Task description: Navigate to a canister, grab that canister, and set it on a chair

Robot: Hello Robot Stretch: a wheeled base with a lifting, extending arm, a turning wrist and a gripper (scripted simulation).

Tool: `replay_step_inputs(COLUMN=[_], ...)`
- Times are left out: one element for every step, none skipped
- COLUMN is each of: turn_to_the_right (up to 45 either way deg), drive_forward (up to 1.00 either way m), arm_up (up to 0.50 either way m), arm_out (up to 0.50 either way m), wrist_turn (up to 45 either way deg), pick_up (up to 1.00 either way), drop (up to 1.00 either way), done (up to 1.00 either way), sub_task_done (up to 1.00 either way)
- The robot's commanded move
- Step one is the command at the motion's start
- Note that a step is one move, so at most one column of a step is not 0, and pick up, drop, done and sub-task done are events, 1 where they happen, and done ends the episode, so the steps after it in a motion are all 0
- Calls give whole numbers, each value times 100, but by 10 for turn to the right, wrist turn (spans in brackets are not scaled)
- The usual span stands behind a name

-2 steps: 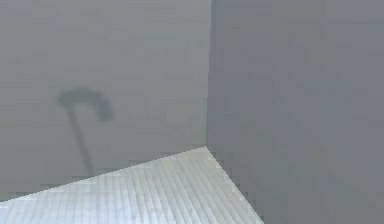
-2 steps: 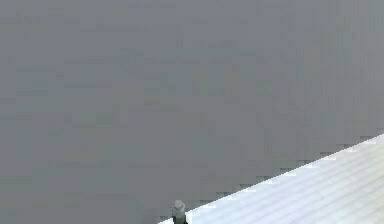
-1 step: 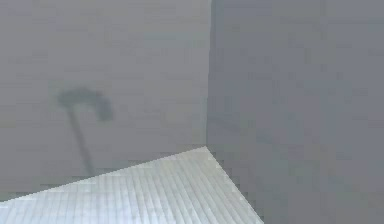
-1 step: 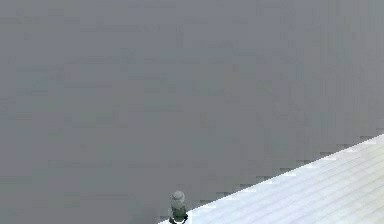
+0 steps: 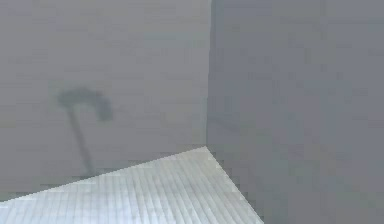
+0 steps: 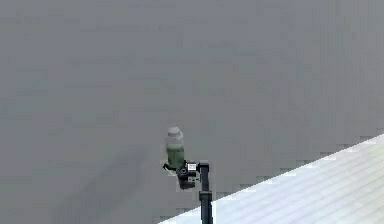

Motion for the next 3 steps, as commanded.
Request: replay_step_inputs(turn_to_the_right=[0, 0, 0], drive_forward=[0, 0, 0], arm_up=[48, 0, 0], arm_out=[0, 0, 0], wrist_turn=[0, -450, -450], pick_up=[0, 0, 0], drop=[0, 0, 0], done=[0, 0, 0], sub_task_done=[0, 0, 0])
